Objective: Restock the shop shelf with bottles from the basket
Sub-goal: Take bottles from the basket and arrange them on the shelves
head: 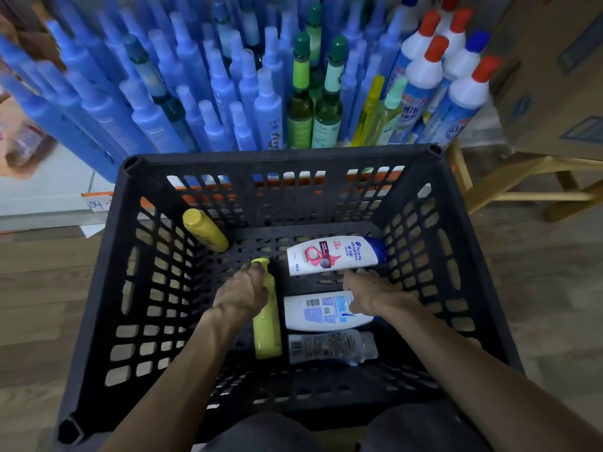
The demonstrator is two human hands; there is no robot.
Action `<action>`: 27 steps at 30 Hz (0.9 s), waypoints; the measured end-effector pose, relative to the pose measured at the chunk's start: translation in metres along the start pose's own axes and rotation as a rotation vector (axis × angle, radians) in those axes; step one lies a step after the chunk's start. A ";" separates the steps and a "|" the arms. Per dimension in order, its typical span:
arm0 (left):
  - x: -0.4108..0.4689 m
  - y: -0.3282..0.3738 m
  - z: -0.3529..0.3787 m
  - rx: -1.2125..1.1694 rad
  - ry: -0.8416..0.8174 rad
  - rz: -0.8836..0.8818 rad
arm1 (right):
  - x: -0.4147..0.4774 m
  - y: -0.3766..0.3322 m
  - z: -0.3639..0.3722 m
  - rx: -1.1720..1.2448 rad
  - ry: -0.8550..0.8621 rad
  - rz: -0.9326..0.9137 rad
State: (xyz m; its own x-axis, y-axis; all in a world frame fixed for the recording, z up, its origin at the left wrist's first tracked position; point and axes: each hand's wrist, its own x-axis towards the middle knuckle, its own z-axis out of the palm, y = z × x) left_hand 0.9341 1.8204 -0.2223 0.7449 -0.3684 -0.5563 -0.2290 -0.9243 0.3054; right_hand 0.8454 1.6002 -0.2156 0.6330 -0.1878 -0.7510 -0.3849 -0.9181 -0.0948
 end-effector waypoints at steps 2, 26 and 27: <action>0.002 0.006 0.000 0.009 -0.007 0.049 | 0.005 0.000 0.001 -0.056 -0.036 -0.003; -0.002 0.022 0.015 0.063 -0.109 0.370 | 0.001 -0.001 -0.005 0.253 -0.320 -0.021; -0.004 0.026 0.014 0.101 -0.118 0.417 | -0.001 -0.005 -0.010 0.378 -0.355 -0.018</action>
State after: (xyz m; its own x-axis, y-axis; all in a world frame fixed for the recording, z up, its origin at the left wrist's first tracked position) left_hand 0.9165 1.7960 -0.2226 0.5007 -0.7150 -0.4879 -0.5589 -0.6974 0.4485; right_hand 0.8536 1.6009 -0.2080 0.3999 0.0174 -0.9164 -0.6333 -0.7175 -0.2900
